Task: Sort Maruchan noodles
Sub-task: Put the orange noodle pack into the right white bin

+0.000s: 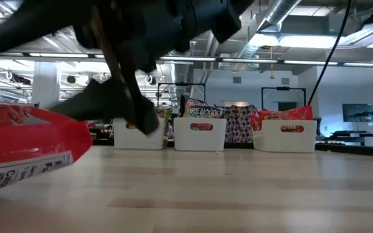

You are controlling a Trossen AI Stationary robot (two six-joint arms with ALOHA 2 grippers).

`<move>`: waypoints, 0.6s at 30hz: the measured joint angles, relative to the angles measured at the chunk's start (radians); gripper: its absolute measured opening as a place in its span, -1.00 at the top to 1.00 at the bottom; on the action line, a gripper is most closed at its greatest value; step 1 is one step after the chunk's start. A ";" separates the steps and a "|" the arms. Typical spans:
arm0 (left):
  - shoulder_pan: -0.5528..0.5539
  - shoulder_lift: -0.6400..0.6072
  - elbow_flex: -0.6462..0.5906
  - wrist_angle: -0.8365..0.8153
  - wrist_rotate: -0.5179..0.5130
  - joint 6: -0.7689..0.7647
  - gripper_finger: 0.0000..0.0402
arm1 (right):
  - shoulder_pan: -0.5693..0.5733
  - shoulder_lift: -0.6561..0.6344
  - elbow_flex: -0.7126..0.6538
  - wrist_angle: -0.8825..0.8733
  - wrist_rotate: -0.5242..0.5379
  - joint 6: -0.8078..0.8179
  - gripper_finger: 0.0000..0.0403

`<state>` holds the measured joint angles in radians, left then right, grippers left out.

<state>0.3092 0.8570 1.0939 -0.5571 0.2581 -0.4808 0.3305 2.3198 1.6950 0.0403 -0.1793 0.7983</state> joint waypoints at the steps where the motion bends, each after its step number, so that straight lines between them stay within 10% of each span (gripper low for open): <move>1: 0.000 0.000 0.000 0.000 0.000 0.000 0.10 | 0.000 0.009 0.000 -0.001 0.000 0.014 -0.38; 18: 0.000 0.000 0.000 -0.009 0.000 0.002 0.10 | 0.012 0.009 0.000 -0.096 0.021 0.119 -0.38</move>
<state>0.3092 0.8570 1.0939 -0.5663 0.2581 -0.4786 0.3430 2.3291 1.6951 -0.0556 -0.1585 0.9175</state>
